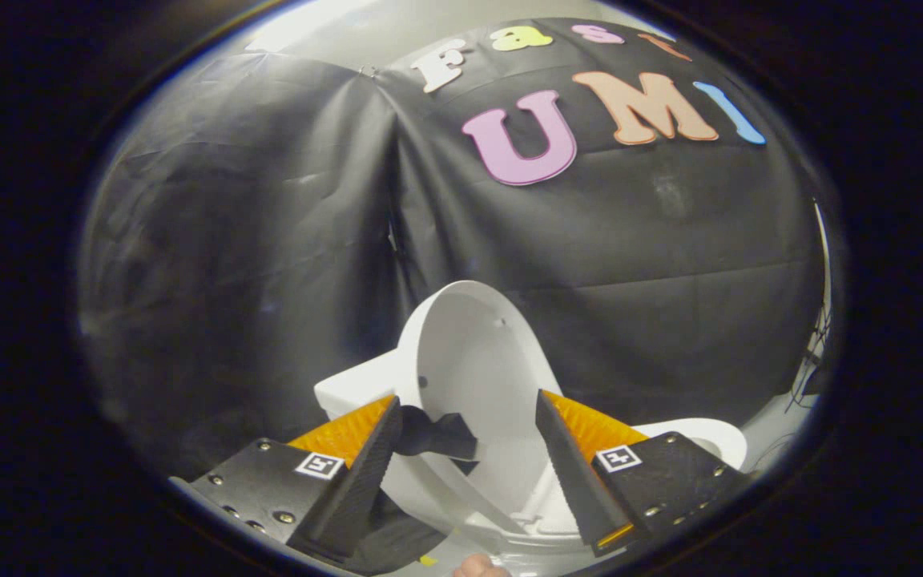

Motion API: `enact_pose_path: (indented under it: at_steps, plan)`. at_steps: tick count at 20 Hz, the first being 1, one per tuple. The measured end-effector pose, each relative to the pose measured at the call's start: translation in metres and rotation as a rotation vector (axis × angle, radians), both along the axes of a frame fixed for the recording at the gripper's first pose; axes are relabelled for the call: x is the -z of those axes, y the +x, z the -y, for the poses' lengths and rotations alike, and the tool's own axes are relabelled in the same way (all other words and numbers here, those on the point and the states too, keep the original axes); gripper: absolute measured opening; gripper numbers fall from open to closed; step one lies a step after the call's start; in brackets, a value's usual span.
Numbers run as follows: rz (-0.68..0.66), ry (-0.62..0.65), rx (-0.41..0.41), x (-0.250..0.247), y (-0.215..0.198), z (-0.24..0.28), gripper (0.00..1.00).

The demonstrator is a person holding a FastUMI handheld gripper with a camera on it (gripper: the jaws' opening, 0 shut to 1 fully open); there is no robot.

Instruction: Open the toilet lid.

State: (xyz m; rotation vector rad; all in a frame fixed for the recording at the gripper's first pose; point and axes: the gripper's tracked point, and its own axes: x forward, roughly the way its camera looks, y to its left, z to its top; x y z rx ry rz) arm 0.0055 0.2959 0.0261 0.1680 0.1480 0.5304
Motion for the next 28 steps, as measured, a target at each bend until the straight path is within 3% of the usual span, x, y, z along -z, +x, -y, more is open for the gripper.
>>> enact_pose_path:
  at_steps: [21,28]
  plan:
    - [0.070,-0.094,0.215,-0.016,0.006,0.157,0.98]
    - [0.047,-0.063,0.271,-0.014,0.008,0.202,0.99]
